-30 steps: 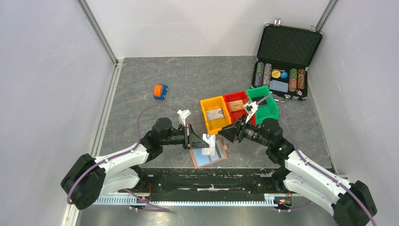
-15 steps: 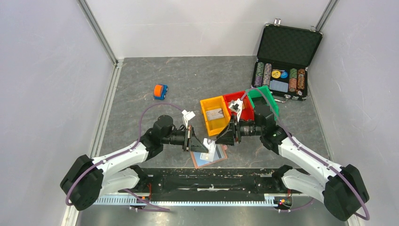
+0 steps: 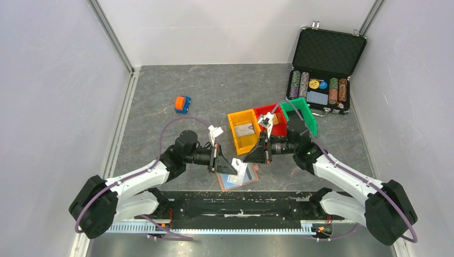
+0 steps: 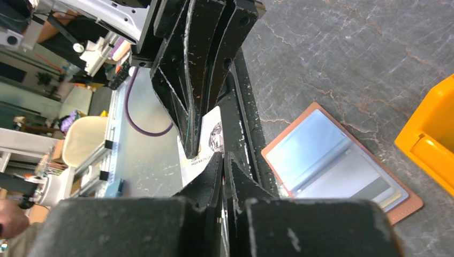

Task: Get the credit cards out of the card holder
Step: Place the credit card in the storage box.

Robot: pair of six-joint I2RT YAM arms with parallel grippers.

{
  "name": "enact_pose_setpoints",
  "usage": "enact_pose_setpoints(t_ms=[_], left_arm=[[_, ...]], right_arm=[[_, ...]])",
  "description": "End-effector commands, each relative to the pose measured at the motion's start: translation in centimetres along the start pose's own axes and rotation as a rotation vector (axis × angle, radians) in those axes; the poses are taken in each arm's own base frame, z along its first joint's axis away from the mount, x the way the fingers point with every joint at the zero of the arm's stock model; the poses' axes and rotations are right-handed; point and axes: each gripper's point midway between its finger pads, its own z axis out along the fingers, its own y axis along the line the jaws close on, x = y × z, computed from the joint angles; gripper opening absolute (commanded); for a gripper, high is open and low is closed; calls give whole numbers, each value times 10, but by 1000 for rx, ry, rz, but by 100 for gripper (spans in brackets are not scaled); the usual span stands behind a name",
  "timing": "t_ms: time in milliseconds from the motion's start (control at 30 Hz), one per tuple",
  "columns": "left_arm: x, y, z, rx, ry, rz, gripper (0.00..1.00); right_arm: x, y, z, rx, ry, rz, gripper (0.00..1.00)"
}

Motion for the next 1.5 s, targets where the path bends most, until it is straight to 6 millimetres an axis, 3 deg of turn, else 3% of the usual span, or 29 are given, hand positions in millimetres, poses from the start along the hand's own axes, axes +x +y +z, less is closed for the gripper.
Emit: enact_pose_setpoints(t_ms=[0, 133, 200, 333, 467, 533, 600, 867, 1100, 1300, 1467], left_arm=[[-6, -12, 1, 36, 7, 87, 2], [-7, -10, 2, 16, -2, 82, 5], [-9, -2, 1, -31, -6, 69, 16], [-13, 4, -1, -99, -13, 84, 52], [-20, 8, -9, -192, -38, 120, 72], [-23, 11, -15, -255, -49, 143, 90], [-29, 11, -22, -309, -64, 176, 100], [-58, 23, -65, -605, -194, 294, 100], [-71, 24, -97, -763, -232, 401, 100], [-74, 21, -111, -794, -283, 455, 100], [-76, 17, -121, -812, -331, 476, 100]], right_arm=[[-2, 6, 1, -43, -21, -18, 0], [2, 8, 0, -54, -20, -10, 0], [4, 8, 0, -52, -22, -10, 0], [-2, 4, -1, -14, -52, -5, 0], [-12, -3, -4, 42, -88, 3, 0], [-17, -8, -7, 70, -104, 8, 0], [-23, -14, -10, 102, -125, 18, 0], [-55, -53, -31, 291, -256, 81, 0], [-93, -100, -62, 540, -438, 137, 0], [-112, -133, -69, 664, -536, 205, 0], [-112, -155, -63, 711, -576, 259, 0]])
